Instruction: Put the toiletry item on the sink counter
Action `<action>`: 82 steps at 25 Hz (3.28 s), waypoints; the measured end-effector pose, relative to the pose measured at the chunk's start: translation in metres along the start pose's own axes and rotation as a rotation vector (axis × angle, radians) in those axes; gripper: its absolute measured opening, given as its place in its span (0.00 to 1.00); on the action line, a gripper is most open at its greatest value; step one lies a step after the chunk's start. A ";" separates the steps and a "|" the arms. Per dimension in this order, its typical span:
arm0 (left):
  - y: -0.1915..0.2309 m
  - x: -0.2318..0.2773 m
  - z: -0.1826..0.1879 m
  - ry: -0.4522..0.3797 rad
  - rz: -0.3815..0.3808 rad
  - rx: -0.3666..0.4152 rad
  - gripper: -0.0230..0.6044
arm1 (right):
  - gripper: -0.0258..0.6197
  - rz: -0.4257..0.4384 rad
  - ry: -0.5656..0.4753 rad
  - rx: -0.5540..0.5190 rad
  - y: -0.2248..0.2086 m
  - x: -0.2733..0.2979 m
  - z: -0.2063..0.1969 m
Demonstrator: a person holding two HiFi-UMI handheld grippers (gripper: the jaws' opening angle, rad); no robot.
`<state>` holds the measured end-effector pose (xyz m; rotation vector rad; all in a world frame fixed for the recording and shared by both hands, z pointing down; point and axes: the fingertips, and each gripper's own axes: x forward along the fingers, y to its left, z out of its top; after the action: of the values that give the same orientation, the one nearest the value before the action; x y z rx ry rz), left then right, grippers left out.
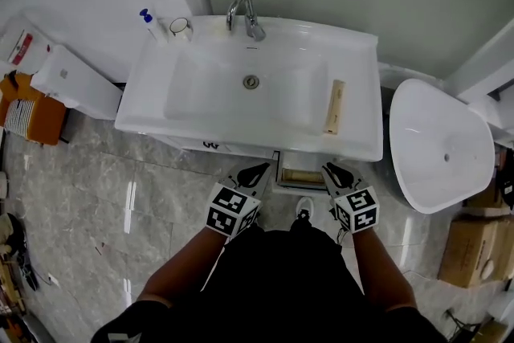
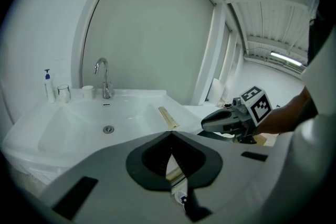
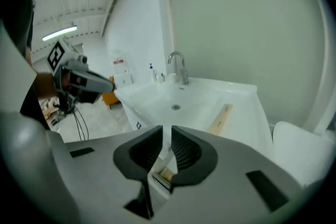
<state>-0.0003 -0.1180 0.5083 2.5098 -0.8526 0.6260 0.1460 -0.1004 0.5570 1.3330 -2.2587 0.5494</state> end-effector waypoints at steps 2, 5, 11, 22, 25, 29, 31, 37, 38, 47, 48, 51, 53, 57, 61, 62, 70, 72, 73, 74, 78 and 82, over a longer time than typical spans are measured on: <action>-0.005 -0.003 0.010 -0.021 -0.015 0.008 0.04 | 0.09 -0.008 -0.090 0.086 -0.001 -0.019 0.020; -0.013 -0.007 0.024 -0.049 -0.038 0.027 0.04 | 0.06 -0.014 -0.190 0.161 -0.004 -0.041 0.042; -0.023 -0.009 0.045 -0.075 -0.061 0.070 0.04 | 0.05 -0.052 -0.283 0.284 -0.018 -0.064 0.053; -0.026 -0.004 0.063 -0.078 -0.070 0.100 0.04 | 0.04 -0.101 -0.271 0.374 -0.037 -0.073 0.036; -0.028 -0.003 0.067 -0.085 -0.078 0.099 0.04 | 0.04 -0.101 -0.266 0.367 -0.038 -0.072 0.036; -0.030 0.000 0.068 -0.085 -0.083 0.092 0.04 | 0.04 -0.102 -0.263 0.359 -0.040 -0.069 0.037; -0.028 0.003 0.067 -0.085 -0.080 0.090 0.04 | 0.04 -0.102 -0.255 0.354 -0.042 -0.067 0.036; -0.021 0.011 0.067 -0.073 -0.049 0.095 0.04 | 0.04 -0.119 -0.182 0.334 -0.067 -0.048 0.031; -0.020 0.012 0.066 -0.069 -0.044 0.096 0.04 | 0.05 -0.124 -0.160 0.324 -0.072 -0.042 0.029; -0.002 0.020 0.051 -0.068 0.055 0.010 0.04 | 0.09 -0.147 0.018 0.227 -0.132 0.030 0.021; 0.000 0.020 0.050 -0.068 0.072 -0.001 0.04 | 0.16 -0.140 0.036 0.215 -0.136 0.040 0.019; 0.005 0.016 0.046 -0.070 0.120 -0.030 0.04 | 0.18 -0.121 0.091 0.176 -0.144 0.072 0.013; 0.009 0.012 0.044 -0.069 0.148 -0.049 0.04 | 0.19 -0.121 0.126 0.154 -0.152 0.093 0.010; 0.017 0.004 0.031 -0.057 0.207 -0.093 0.04 | 0.28 -0.126 0.180 0.207 -0.173 0.130 0.007; 0.022 -0.007 0.017 -0.043 0.252 -0.134 0.04 | 0.29 -0.132 0.213 0.367 -0.191 0.151 -0.004; 0.022 -0.008 0.014 -0.040 0.259 -0.142 0.04 | 0.29 -0.134 0.219 0.404 -0.195 0.154 -0.007; 0.029 -0.018 0.008 -0.039 0.276 -0.163 0.04 | 0.26 -0.151 0.271 0.465 -0.209 0.164 -0.019; 0.031 -0.020 0.009 -0.042 0.276 -0.159 0.04 | 0.19 -0.148 0.269 0.461 -0.208 0.165 -0.018; 0.032 -0.021 0.010 -0.043 0.274 -0.156 0.04 | 0.17 -0.146 0.265 0.464 -0.207 0.165 -0.016; 0.032 -0.021 0.011 -0.045 0.272 -0.153 0.04 | 0.14 -0.143 0.260 0.470 -0.207 0.164 -0.015; 0.035 -0.022 0.014 -0.053 0.256 -0.140 0.04 | 0.08 -0.137 0.236 0.473 -0.203 0.160 -0.007; 0.035 -0.024 0.017 -0.059 0.225 -0.122 0.04 | 0.07 -0.147 0.207 0.474 -0.198 0.148 -0.003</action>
<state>-0.0349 -0.1408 0.4897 2.3524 -1.1703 0.5540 0.2589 -0.2923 0.6648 1.5601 -1.9107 1.1629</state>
